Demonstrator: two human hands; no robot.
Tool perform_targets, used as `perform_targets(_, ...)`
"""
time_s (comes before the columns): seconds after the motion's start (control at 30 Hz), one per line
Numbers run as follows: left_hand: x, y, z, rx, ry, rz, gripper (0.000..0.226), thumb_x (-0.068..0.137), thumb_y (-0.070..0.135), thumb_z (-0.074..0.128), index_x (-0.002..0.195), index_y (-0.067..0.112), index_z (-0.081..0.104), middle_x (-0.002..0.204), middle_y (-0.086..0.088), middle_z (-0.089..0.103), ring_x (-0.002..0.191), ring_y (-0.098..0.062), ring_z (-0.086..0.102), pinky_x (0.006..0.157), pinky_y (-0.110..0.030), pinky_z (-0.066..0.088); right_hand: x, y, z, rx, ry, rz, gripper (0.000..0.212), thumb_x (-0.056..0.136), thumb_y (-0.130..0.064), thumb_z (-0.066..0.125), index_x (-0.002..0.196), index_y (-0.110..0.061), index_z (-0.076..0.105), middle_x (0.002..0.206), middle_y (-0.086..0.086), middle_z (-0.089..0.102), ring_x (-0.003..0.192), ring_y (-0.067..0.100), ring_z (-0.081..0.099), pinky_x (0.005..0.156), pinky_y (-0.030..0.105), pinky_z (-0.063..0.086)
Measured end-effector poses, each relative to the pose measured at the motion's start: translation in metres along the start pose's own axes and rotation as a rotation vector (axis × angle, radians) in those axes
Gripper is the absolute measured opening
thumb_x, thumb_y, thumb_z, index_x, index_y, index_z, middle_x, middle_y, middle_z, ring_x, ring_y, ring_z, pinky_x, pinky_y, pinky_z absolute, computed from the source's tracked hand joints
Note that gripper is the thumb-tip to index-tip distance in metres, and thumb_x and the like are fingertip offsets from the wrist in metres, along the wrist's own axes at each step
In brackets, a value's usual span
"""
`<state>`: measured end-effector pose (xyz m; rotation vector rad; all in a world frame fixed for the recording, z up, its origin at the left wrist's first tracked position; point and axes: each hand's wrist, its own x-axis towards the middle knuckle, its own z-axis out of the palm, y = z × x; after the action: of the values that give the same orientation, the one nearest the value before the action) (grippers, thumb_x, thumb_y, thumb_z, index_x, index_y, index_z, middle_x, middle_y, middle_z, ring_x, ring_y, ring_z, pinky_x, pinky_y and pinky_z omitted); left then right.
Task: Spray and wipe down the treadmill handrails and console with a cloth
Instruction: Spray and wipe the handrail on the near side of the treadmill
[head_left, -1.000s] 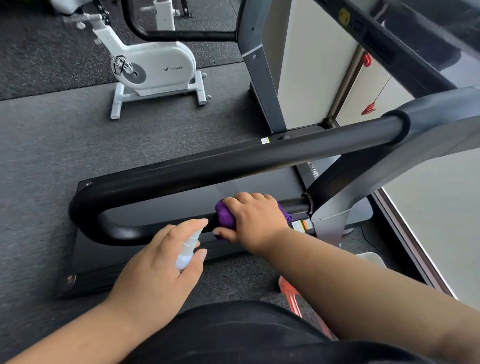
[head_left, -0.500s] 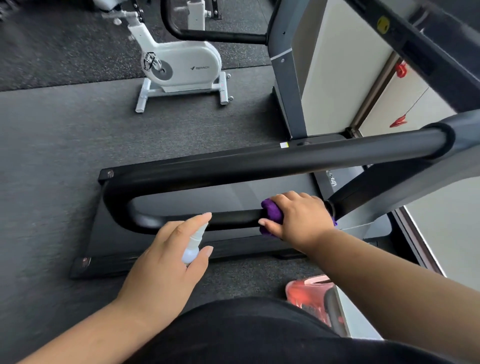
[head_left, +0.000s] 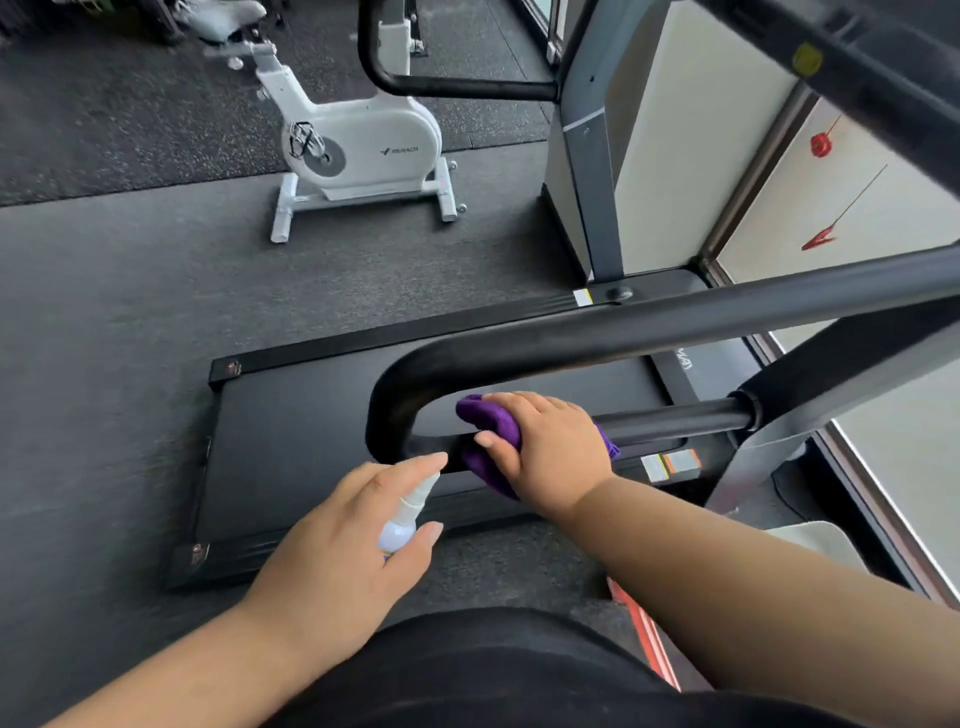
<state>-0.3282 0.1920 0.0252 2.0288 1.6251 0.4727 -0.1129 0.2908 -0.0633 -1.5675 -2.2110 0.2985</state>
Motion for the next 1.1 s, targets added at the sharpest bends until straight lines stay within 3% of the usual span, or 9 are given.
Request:
perform_targets(0.1,-0.002,-0.016,-0.008,-0.001,-0.02,0.057,0.062,0.082,0.046,0.062,0.119,0.077,0.023,0.113,0.034,0.044,0.088,-0.005,0.055,0.075,-0.009,0.04,0.003,-0.042,0.018,0.198,0.04,-0.039,0.07,0.094,-0.07,0.026,0.129,-0.021,0.062,0.122,-0.003,0.068,0.112,0.021,0.062,0.096,0.037,0.047)
perform_targets(0.2,-0.003,-0.028,-0.013,-0.003,-0.02,0.124,0.055,0.081,0.055,0.058,0.125,0.07,0.028,0.112,0.031,0.047,0.085,-0.008,0.056,0.072,-0.015,0.043,0.01,-0.076,0.035,0.32,0.026,0.003,0.087,0.091,-0.078,0.009,0.117,-0.015,0.062,0.105,0.001,0.065,0.094,0.023,0.06,0.082,0.035,0.044)
perform_targets(0.3,-0.004,-0.034,-0.015,-0.035,-0.018,0.161,0.053,0.079,0.059,0.053,0.129,0.063,0.034,0.11,0.026,0.054,0.082,-0.01,0.058,0.072,-0.017,0.044,0.011,-0.079,0.041,0.09,0.005,-0.037,0.075,0.089,-0.076,0.021,0.124,-0.022,0.059,0.101,-0.008,0.06,0.092,0.015,0.058,0.08,0.026,0.034)
perform_targets(0.37,-0.003,-0.032,-0.014,-0.051,-0.002,0.164,0.053,0.08,0.059,0.059,0.128,0.064,0.035,0.108,0.027,0.052,0.084,-0.008,0.056,0.073,-0.014,0.043,0.007,-0.075,0.04,0.033,0.027,-0.067,0.067,0.086,-0.066,0.033,0.129,-0.021,0.056,0.107,-0.009,0.063,0.1,0.014,0.061,0.086,0.027,0.037)
perform_targets(0.47,0.001,-0.025,-0.005,-0.067,-0.013,0.157,0.05,0.081,0.063,0.059,0.125,0.067,0.035,0.11,0.029,0.048,0.086,-0.006,0.056,0.074,-0.011,0.042,0.001,-0.066,0.039,-0.041,0.007,-0.096,0.067,0.081,-0.057,0.036,0.132,-0.018,0.052,0.115,-0.005,0.065,0.105,0.019,0.063,0.092,0.033,0.042)
perform_targets(0.63,0.011,0.001,0.01,-0.013,-0.081,0.146,0.058,0.077,0.071,0.054,0.13,0.058,0.034,0.11,0.03,0.047,0.065,-0.007,0.058,0.067,-0.023,0.049,-0.011,-0.025,0.022,-0.149,-0.107,-0.161,0.07,0.081,-0.058,0.049,0.143,-0.025,0.047,0.13,0.002,0.056,0.112,0.028,0.056,0.1,0.045,0.042)
perform_targets(0.8,0.02,0.034,0.026,-0.001,-0.083,0.134,0.059,0.072,0.065,0.053,0.127,0.061,0.032,0.111,0.025,0.051,0.075,-0.009,0.063,0.073,-0.036,0.053,-0.028,0.03,0.006,-0.11,-0.019,-0.124,0.076,0.076,-0.053,0.075,0.143,-0.026,0.05,0.139,0.008,0.055,0.13,0.035,0.049,0.111,0.055,0.036)
perform_targets(1.0,0.03,0.072,0.05,0.025,-0.086,0.117,0.061,0.076,0.068,0.057,0.129,0.062,0.027,0.11,0.029,0.048,0.077,-0.007,0.06,0.074,-0.03,0.049,-0.049,0.105,-0.025,-0.152,-0.074,-0.013,0.078,0.082,-0.048,0.075,0.15,-0.03,0.042,0.153,0.008,0.043,0.145,0.035,0.034,0.118,0.055,0.022)
perform_targets(1.1,0.034,0.083,0.062,0.02,-0.072,0.084,0.06,0.08,0.057,0.06,0.127,0.066,0.024,0.112,0.033,0.044,0.072,-0.004,0.057,0.071,-0.019,0.042,-0.059,0.147,-0.046,-0.163,-0.112,0.052,0.076,0.088,-0.046,0.07,0.154,-0.031,0.035,0.159,0.007,0.034,0.149,0.032,0.024,0.122,0.049,0.013)
